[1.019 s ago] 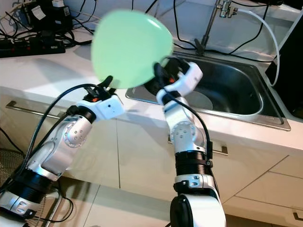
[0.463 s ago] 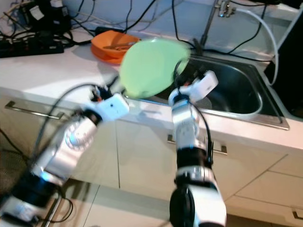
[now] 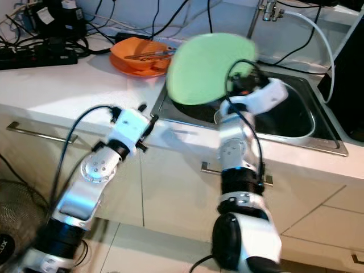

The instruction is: Kitchen organization

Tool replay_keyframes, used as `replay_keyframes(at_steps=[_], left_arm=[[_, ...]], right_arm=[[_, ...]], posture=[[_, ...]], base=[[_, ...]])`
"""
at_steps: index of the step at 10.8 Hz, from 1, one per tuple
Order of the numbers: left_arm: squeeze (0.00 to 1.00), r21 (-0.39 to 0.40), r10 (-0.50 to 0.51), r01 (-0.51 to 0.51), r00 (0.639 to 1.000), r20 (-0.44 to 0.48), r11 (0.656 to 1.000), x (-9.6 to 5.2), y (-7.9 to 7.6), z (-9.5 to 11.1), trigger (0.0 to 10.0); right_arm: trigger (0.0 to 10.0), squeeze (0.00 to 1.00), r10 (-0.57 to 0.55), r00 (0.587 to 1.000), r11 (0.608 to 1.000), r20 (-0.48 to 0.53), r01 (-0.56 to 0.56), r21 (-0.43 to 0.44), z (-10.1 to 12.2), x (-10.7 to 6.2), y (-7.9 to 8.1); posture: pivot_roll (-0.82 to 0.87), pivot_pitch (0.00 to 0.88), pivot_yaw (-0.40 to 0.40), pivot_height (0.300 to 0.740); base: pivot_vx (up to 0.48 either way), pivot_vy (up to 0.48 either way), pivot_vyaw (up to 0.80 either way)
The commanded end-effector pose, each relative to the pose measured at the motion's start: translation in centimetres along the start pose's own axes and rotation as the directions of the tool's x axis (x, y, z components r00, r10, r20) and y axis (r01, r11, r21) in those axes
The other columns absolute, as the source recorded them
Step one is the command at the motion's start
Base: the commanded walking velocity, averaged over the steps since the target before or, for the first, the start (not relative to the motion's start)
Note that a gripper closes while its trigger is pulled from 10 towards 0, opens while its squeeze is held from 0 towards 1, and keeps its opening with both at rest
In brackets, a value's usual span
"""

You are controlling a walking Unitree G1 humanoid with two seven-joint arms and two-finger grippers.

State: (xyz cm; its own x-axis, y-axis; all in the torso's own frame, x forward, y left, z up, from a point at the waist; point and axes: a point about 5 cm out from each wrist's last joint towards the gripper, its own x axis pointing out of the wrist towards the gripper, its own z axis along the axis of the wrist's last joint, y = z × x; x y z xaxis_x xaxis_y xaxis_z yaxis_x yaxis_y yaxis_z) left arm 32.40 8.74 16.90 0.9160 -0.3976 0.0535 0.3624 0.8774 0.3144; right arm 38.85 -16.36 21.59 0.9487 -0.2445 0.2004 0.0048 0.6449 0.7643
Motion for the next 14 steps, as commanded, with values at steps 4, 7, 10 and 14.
replay_keyframes(at_steps=[4,7,10,14], left_arm=[[0.00,-0.121,0.064,-0.064,0.998,-0.002,0.991,-0.5,1.5,0.0,10.0],[0.00,-0.167,0.073,-0.075,0.997,-0.020,0.983,-0.5,1.6,0.0,10.0],[0.00,-0.179,0.084,-0.087,0.996,-0.023,0.980,-0.7,2.1,-0.2,10.0],[0.00,-0.217,0.075,-0.074,0.997,-0.003,0.973,-1.0,1.6,-0.5,10.0]], right_arm=[[0.0,0.00,0.018,0.998,0.990,0.058,-0.010,-0.138,0.7,0.4,0.2],[10.0,0.00,0.044,0.997,0.959,0.056,-0.026,-0.281,0.1,0.0,0.0],[10.0,0.00,0.076,0.991,0.911,0.111,-0.024,-0.412,0.9,0.1,-0.2],[10.0,0.00,0.130,0.971,0.892,0.202,-0.025,-0.451,2.4,0.4,0.5]], posture=[[0.27,0.021,-0.081,0.740],[0.27,0.013,-0.080,0.740],[0.27,0.004,-0.077,0.740],[0.27,0.000,-0.074,0.740]], base=[[0.000,0.000,0.00],[0.000,0.000,0.00],[0.000,0.000,0.00],[0.000,0.000,0.00]])
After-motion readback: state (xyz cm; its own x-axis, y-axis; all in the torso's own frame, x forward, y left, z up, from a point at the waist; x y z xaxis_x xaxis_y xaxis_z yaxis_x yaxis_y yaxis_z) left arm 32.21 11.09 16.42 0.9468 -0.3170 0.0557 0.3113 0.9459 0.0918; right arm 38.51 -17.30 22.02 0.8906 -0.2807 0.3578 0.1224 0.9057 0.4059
